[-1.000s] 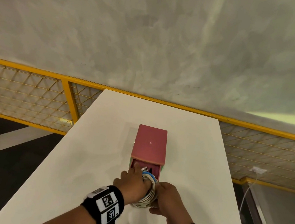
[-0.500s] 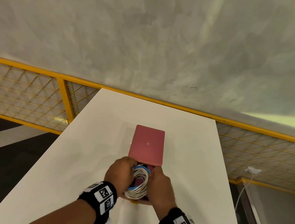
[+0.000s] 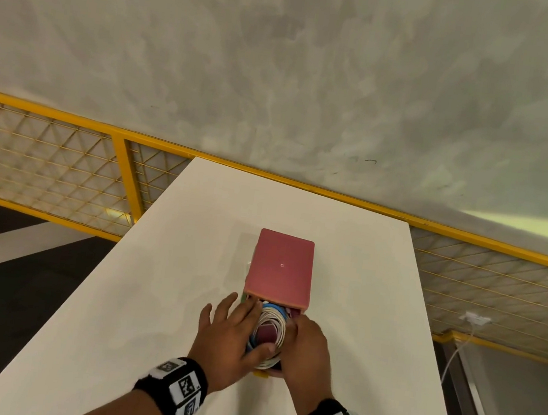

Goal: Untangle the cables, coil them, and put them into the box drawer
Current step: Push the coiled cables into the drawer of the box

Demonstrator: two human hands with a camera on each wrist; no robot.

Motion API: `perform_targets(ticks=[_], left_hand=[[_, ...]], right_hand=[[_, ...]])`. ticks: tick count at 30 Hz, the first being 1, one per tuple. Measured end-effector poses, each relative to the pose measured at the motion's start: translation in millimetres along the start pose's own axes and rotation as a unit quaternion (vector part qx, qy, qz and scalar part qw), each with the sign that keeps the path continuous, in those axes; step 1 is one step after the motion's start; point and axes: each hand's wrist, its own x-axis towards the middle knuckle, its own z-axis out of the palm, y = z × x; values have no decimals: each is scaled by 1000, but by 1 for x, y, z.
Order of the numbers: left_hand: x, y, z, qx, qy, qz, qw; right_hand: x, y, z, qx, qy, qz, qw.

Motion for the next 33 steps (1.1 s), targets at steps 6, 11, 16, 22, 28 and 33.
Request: perform_targets(ticks=[6,11,16,22,28,33], left_hand=[[5,6,4,74,34,23,996],[6,10,9,92,29,4,995],[7,2,17,54,52,30,997],[-1,-12,16,10,28,26,999],[4,-7,11,-40,-59,-95,993],[9,-3,9,-135,-110,-103,979]], right_hand=[[1,10,4,-5,7,8,1000],[10,19,4,37,38,52,997],[7,16,11,331,-6,199,922],[13,14,9,374,-41,203,904],[22,20,16,330,-41,186,925],[27,22,16,346,-36,199,916]])
